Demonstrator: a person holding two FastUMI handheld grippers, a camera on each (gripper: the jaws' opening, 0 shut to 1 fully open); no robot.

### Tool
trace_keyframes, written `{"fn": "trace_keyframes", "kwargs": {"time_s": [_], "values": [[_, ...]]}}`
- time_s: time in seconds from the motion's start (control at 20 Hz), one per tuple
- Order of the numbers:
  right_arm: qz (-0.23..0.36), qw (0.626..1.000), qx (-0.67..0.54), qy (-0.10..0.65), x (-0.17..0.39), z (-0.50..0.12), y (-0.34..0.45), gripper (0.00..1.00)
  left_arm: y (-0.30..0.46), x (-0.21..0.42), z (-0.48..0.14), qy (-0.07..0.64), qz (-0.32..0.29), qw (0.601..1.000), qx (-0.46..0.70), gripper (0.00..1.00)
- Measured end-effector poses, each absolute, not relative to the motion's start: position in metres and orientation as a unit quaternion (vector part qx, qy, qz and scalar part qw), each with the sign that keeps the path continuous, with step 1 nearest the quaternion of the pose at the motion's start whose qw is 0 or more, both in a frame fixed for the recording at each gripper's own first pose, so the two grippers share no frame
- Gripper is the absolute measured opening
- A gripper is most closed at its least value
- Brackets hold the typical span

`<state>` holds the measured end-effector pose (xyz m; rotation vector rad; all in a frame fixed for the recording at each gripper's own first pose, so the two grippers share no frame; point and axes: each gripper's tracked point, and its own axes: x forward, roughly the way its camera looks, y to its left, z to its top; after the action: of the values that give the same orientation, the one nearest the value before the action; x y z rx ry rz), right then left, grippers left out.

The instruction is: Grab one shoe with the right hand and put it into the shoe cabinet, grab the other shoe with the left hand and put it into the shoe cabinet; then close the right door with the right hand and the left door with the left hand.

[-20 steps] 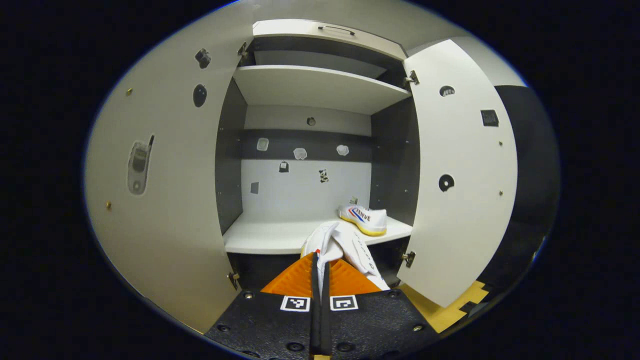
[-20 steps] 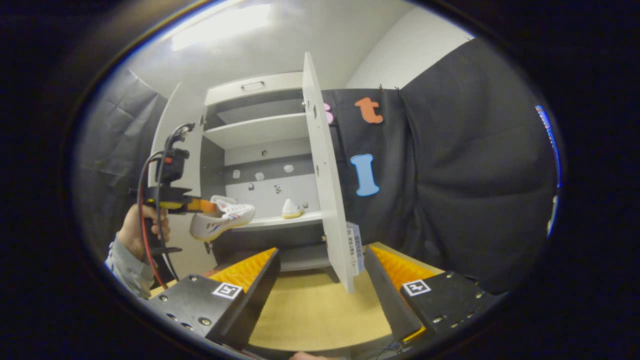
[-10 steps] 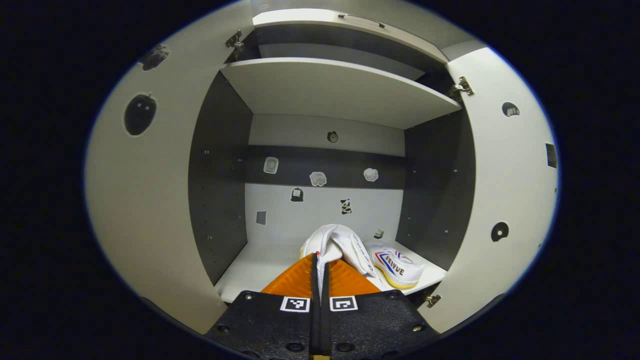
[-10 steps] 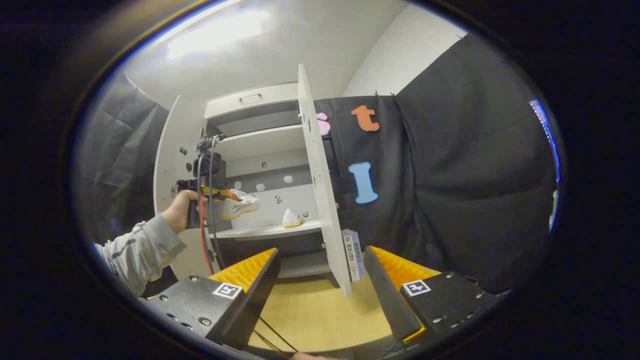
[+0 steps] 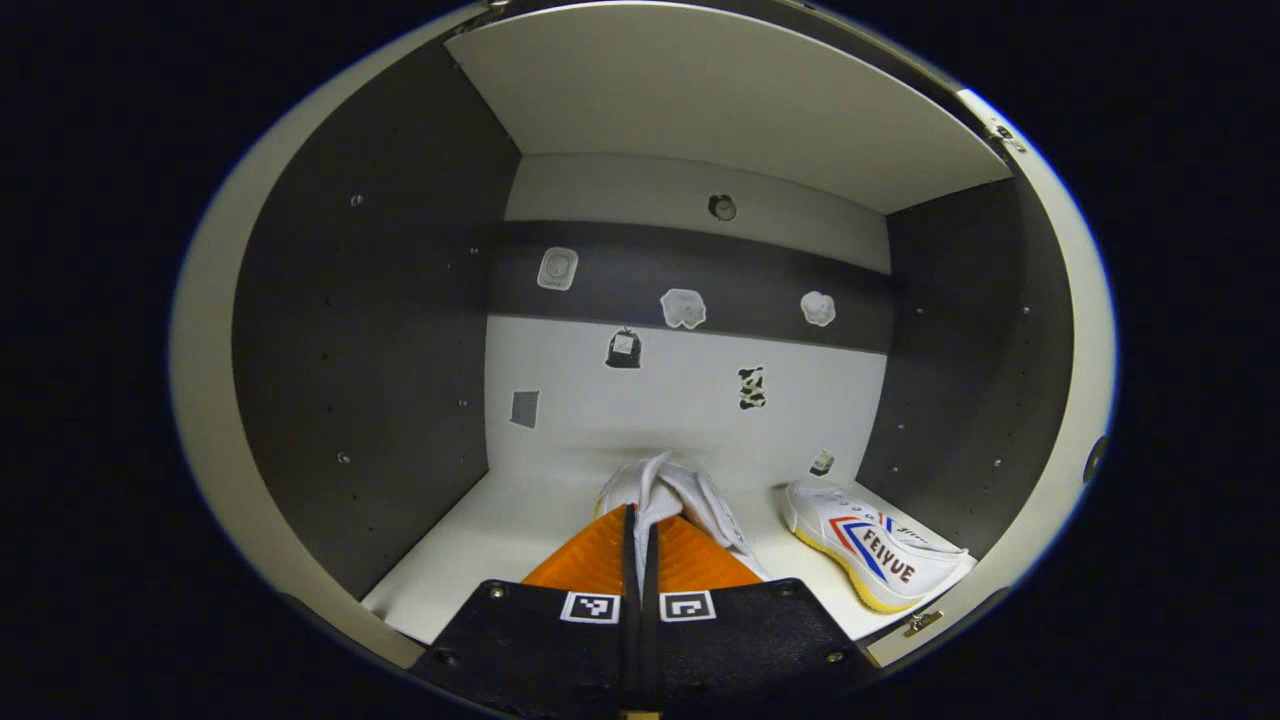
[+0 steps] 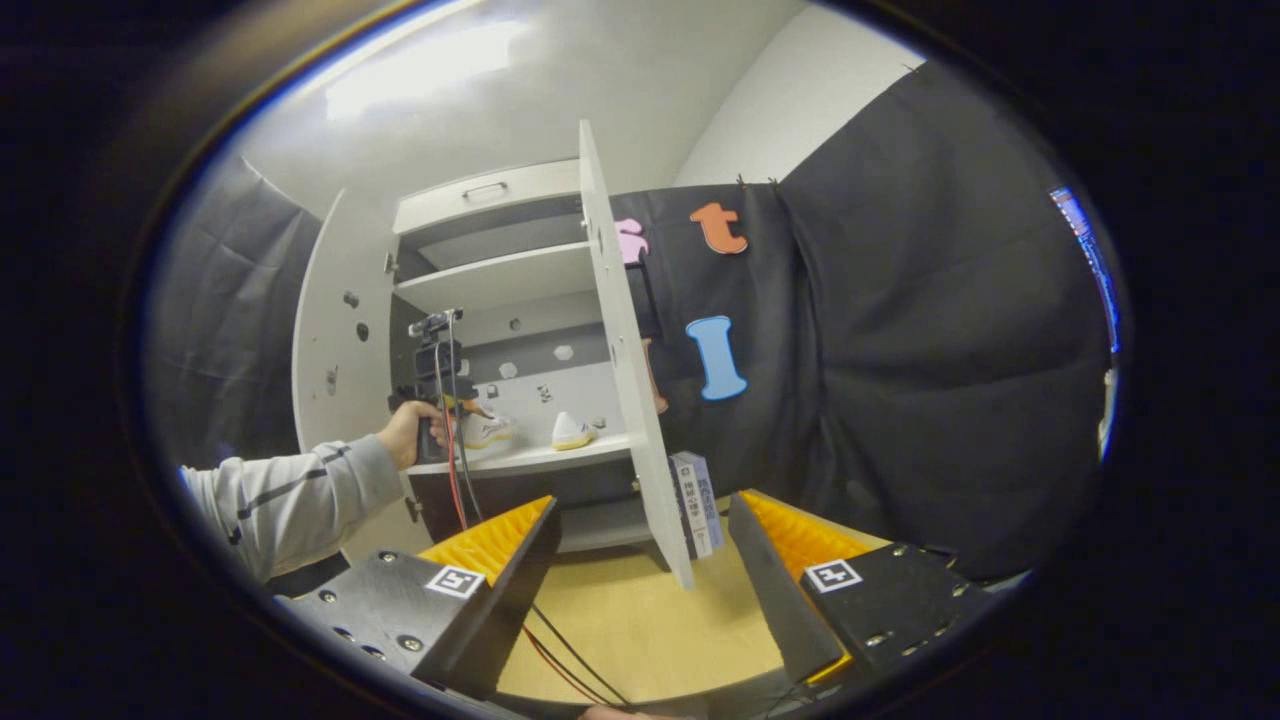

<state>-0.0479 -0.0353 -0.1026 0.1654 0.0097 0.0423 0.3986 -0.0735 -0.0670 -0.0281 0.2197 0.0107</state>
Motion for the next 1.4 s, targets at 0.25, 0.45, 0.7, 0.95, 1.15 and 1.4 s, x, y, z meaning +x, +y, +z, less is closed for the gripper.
{"fn": "trace_keyframes", "kwargs": {"time_s": [0.25,0.45,0.7,0.95,1.15,1.4], "values": [[0.018,0.996,0.085,0.016,-0.040,-0.115,-0.035,1.00,-0.061,0.410,-0.092,0.126,0.016,0.991,-0.036,0.00],[0.027,0.995,0.092,0.023,-0.038,-0.122,-0.030,1.00,-0.058,0.410,-0.093,0.133,0.013,0.990,-0.053,0.01],[0.014,0.996,0.086,0.036,-0.031,-0.132,-0.035,1.00,-0.052,0.400,-0.087,0.142,0.030,0.989,-0.035,0.05],[0.012,0.996,0.079,0.030,-0.035,-0.125,-0.030,1.00,-0.040,0.389,-0.086,0.147,0.069,0.987,-0.002,0.58],[-0.001,0.997,0.071,0.006,-0.040,-0.108,-0.041,1.00,-0.055,0.368,-0.048,0.099,0.053,0.994,-0.011,0.84],[-0.023,0.997,0.075,-0.005,-0.039,-0.093,-0.064,1.00,-0.088,0.303,0.005,0.061,0.008,0.998,0.006,0.95]]}}
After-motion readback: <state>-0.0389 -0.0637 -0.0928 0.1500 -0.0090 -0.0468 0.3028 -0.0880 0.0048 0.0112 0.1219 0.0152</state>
